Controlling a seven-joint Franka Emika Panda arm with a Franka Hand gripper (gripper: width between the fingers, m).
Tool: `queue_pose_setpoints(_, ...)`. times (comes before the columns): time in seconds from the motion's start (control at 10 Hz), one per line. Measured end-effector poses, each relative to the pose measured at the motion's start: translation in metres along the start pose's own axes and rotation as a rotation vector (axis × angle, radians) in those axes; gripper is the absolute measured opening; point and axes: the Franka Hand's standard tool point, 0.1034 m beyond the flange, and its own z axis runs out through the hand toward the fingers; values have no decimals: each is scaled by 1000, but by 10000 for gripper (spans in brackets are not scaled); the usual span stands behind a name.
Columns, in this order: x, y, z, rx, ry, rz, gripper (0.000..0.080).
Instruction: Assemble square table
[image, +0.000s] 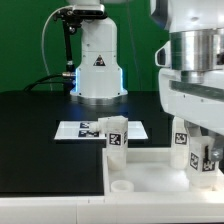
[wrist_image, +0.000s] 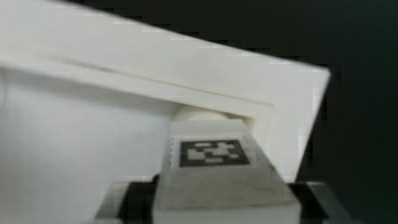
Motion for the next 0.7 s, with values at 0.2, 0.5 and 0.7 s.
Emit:
queue_pose_setpoints(0.2, 0, 0, 0, 11, -15, 91, 284)
queue_pose_setpoints(0.5, 0, 0, 2, 14, 1, -284, 534)
queue_pose_setpoints(0.7, -2, 5, 3, -42, -18, -673, 642)
